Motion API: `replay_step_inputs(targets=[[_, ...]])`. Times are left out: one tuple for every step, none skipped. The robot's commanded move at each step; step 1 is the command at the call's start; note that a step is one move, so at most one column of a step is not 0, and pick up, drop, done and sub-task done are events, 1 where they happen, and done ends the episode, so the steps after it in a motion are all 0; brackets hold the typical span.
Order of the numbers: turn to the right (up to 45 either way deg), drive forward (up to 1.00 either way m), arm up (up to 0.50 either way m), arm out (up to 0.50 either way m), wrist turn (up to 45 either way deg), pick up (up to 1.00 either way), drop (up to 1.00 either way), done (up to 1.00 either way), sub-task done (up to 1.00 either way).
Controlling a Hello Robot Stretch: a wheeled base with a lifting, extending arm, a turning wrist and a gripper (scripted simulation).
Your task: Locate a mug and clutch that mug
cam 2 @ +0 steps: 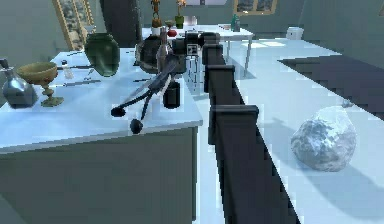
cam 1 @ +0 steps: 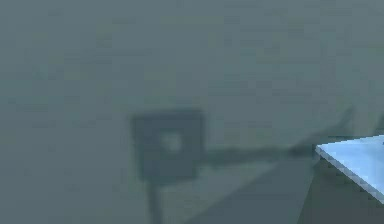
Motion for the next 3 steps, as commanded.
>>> replay_step_inputs(targets=[[0.0,0.0,0.0,0.0,45.0,0.0,0.0,0.0,0.0],[0.0,0.0,0.0,0.0,45.0,0.0,0.0,0.0,0.0],[0.0,0.0,0.0,0.0,21.0,0.0,0.0,0.0,0.0]])
